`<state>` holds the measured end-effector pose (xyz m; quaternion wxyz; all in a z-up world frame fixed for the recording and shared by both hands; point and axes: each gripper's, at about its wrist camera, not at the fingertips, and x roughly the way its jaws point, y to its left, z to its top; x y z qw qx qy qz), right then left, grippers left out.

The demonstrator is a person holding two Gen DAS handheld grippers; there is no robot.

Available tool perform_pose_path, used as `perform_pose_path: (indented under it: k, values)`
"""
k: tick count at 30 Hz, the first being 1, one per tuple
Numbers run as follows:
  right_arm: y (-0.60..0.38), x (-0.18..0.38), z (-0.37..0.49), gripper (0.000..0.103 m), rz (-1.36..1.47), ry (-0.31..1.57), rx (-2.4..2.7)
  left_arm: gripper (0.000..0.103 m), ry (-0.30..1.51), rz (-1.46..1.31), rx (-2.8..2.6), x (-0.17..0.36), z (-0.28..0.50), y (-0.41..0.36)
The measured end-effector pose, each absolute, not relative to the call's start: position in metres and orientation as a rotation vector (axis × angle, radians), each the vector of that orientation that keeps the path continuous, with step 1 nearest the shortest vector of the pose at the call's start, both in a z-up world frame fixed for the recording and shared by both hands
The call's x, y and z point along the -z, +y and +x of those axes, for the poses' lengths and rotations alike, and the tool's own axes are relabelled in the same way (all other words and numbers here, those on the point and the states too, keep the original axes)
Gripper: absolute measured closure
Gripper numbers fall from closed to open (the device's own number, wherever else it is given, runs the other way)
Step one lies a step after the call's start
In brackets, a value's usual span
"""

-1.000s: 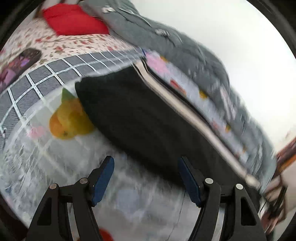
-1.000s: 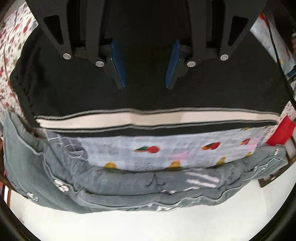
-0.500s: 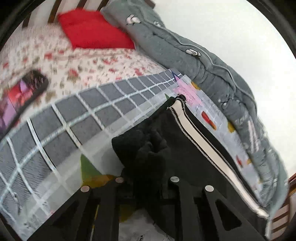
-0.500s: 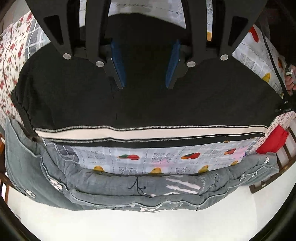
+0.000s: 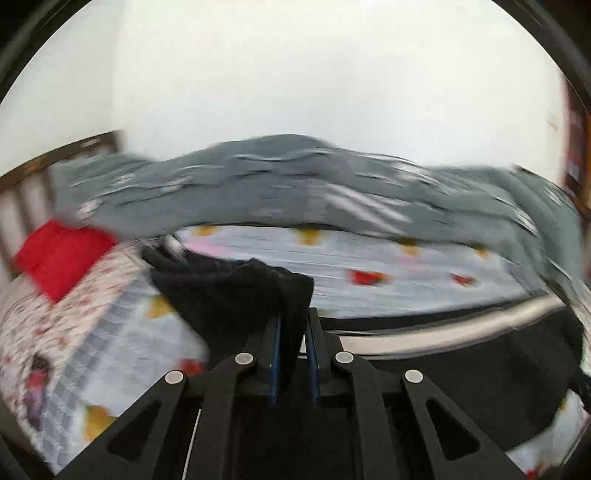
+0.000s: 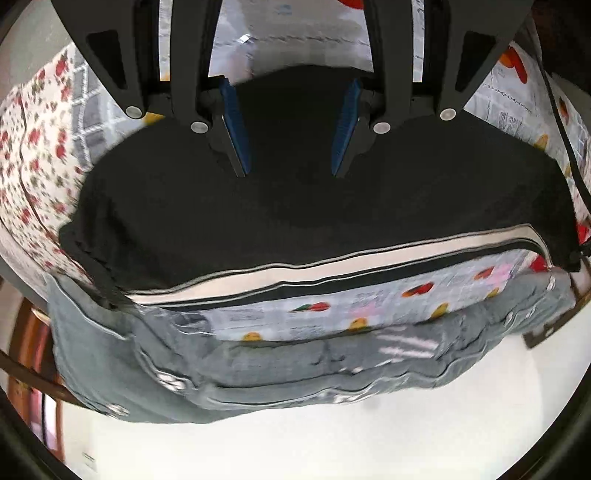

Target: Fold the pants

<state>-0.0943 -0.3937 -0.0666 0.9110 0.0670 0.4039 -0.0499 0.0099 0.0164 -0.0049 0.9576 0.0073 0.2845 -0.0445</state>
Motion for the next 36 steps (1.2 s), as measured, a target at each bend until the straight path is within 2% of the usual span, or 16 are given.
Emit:
perform_pose_path:
  k: [6,11,14,15,16,17,18,19,23,27,36]
  values:
    - [-0.429,0.055,-0.134,0.059,0.169,0.775,0.123,0.091,0.697,0.094,0.273,0.059,-0.008,-0.108]
    - [-0.452,0.064,-0.158,0.059,0.229,0.782,0.125,0.091,0.832,0.11,0.369,0.115,-0.033,-0.17]
    - [-0.458,0.068,-0.168,0.059,0.251,0.795,0.111,0.088,0.813,0.174,0.321,0.123,-0.048,-0.184]
    - [-0.458,0.068,-0.17,0.059,0.253,0.792,0.104,0.084,0.823,0.15,0.342,0.119,-0.053,-0.182]
    - [-0.457,0.068,-0.173,0.059,0.249,0.787,0.095,0.072,0.84,0.114,0.376,0.116,-0.056,-0.177]
    - [-0.456,0.068,-0.175,0.058,0.248,0.784,0.088,0.052,0.864,0.058,0.423,0.111,-0.058,-0.173]
    - [-0.455,0.068,-0.176,0.057,0.245,0.778,0.079,0.043,0.875,-0.002,0.469,0.106,-0.065,-0.166]
    - [-0.454,0.069,-0.175,0.056,0.243,0.775,0.072,0.039,0.867,-0.026,0.483,0.102,-0.069,-0.16]
    - [-0.448,0.073,-0.166,0.056,0.255,0.773,0.029,0.038,0.783,0.021,0.436,0.086,-0.096,-0.142]
    - [-0.432,0.08,-0.145,0.056,0.279,0.796,-0.047,0.038,0.727,0.08,0.232,0.071,-0.086,-0.111]
    - [-0.353,0.077,-0.084,0.056,0.252,0.79,-0.218,0.038,0.797,0.072,-0.021,0.081,-0.032,-0.022]
